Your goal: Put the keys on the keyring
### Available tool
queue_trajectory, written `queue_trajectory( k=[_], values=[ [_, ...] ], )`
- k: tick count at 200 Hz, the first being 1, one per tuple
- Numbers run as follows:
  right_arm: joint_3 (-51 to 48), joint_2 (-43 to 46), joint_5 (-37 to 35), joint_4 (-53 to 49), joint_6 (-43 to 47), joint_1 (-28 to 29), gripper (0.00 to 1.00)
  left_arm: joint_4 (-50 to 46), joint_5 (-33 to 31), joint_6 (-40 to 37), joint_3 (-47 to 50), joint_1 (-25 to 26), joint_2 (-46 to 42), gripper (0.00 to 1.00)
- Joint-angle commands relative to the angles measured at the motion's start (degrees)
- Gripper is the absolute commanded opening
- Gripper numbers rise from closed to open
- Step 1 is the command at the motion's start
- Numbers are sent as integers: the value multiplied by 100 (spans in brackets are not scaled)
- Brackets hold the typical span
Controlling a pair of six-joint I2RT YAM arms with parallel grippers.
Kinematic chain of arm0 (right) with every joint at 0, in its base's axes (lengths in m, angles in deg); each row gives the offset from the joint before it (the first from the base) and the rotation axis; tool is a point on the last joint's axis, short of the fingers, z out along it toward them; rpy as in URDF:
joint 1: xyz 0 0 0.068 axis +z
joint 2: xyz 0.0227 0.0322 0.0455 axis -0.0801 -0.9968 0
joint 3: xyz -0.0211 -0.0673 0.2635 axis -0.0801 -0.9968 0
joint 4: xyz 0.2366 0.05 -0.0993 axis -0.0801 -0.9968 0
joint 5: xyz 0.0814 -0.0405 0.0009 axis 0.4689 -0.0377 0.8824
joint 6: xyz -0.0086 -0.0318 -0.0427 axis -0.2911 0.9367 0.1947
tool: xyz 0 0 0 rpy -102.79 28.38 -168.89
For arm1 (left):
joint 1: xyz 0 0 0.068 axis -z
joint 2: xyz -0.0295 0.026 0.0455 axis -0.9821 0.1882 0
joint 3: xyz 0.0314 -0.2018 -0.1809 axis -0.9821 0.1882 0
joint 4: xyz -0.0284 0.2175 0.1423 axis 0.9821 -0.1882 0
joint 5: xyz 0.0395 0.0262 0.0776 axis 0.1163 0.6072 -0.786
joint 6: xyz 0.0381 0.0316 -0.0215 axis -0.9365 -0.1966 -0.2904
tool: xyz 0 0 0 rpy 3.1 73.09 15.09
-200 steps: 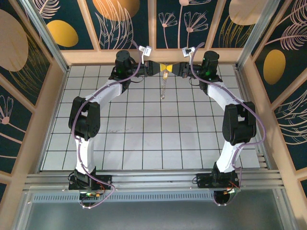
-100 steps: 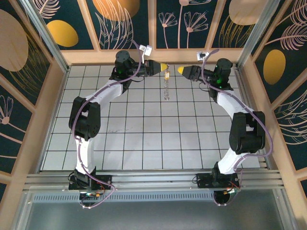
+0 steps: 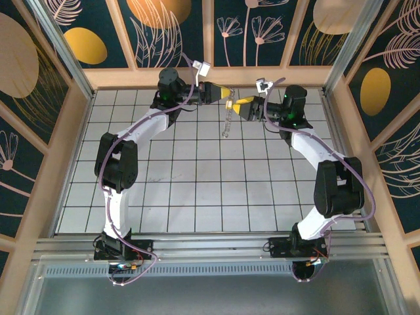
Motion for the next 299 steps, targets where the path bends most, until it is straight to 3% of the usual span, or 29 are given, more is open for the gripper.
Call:
queue_trajectory(
  k=[1, 116, 133, 171, 198, 260, 299],
  values=[
    [82, 199, -120, -120, 545, 68, 49, 94, 156, -30, -270, 52, -128, 0],
    [190, 137, -143, 89, 548, 246, 46, -103, 144, -164, -402, 121, -63, 0],
    [170, 155, -116, 60, 563, 244, 39, -104, 138, -180, -411, 119, -60, 0],
    [93, 200, -57, -14, 603, 227, 11, -113, 124, -191, -402, 115, -62, 0],
    [49, 221, -28, -40, 613, 199, 0, -126, 119, -208, -404, 120, -67, 0],
    [-64, 326, 43, 178, 405, 118, 0, -134, 96, -225, -383, 121, -81, 0],
    [160, 377, -223, -749, 604, 87, 0, -569, -92, -659, -372, 121, -151, 0]
  ],
)
